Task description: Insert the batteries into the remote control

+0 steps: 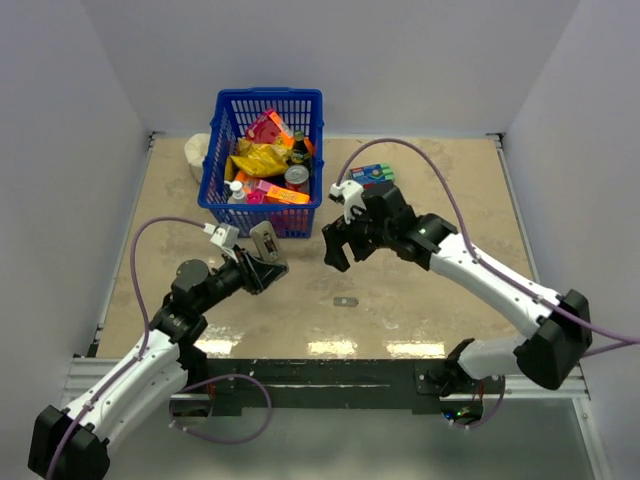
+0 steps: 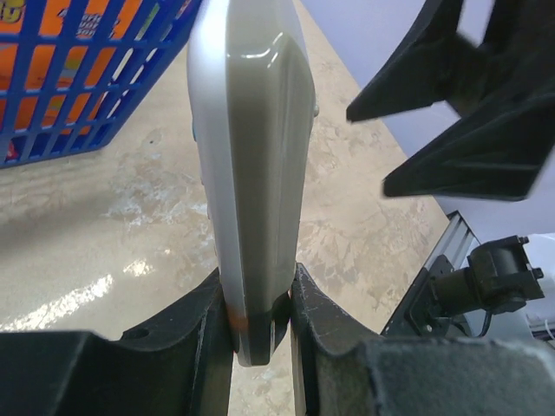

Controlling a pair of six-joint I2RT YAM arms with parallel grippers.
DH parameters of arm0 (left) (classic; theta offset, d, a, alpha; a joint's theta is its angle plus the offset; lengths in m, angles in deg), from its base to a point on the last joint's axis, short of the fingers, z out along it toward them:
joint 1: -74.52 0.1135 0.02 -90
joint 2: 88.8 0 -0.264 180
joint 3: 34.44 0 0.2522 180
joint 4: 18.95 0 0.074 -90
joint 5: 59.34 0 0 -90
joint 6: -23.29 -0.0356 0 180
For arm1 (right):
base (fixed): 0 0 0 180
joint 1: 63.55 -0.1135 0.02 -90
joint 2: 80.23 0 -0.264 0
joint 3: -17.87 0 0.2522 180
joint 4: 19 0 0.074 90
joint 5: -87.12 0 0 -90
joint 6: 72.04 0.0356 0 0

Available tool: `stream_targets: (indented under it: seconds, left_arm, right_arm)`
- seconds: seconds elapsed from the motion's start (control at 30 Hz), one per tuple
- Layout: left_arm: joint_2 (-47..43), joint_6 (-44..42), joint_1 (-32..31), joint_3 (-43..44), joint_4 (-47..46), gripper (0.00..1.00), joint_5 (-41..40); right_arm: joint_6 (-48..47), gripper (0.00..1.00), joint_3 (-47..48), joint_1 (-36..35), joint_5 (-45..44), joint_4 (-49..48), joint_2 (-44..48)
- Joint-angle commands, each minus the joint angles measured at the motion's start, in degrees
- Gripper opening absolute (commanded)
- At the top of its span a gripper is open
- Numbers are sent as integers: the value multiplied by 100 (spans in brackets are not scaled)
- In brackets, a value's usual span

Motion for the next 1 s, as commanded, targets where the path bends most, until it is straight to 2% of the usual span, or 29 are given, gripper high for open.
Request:
stream_targets:
  seconds: [0.0,0.1,0.33,0.6,0.97]
  left_arm:
    - [-147,282,35,-144,-17,0,-208]
    - [-121,291,35,-136,-35,0,-129]
    - [-85,308,27,-153,27,0,65]
    - [-112,264,27,-127,202,0,153]
    - [-6,194,27,-92,255,0,346]
  right_arm:
    - [-69,79,-71,12,-897,1221,-556]
    - [344,70,-229,29,-863,1142,-898]
    - [1258,59,-659,73,-819,685,-1445]
    - [1514,43,-976,73,-573,474,-1665]
    - [1707,28,-1337,64,-405,122,-1902]
